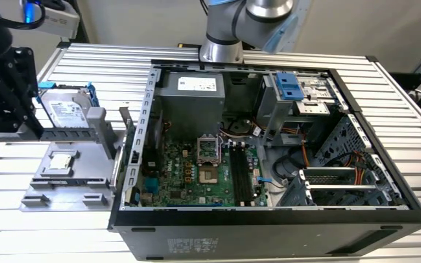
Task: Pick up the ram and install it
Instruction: 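Pick up the ram and move it above insertion slot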
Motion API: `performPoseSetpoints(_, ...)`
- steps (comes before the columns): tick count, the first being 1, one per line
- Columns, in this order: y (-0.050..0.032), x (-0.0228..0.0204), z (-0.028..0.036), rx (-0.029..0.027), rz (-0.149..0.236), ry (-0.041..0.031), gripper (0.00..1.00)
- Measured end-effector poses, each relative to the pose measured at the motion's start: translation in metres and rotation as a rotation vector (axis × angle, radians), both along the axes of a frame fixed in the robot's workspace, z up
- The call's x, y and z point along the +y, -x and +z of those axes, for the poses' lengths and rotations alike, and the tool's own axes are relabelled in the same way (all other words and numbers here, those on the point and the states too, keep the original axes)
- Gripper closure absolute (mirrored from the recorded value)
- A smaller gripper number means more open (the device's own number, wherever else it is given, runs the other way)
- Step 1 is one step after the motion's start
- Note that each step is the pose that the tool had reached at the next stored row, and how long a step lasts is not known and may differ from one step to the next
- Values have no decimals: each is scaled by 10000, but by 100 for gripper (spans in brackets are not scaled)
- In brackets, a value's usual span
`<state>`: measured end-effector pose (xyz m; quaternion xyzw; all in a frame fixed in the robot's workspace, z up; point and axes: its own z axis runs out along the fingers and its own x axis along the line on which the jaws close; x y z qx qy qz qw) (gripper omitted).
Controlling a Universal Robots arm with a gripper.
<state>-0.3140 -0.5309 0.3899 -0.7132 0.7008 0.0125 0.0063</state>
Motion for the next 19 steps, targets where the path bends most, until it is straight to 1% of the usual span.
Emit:
performPoseSetpoints(7,-260,0,0,0,0,0,100)
performPoseSetpoints(19,-759,0,0,0,0,-1,100)
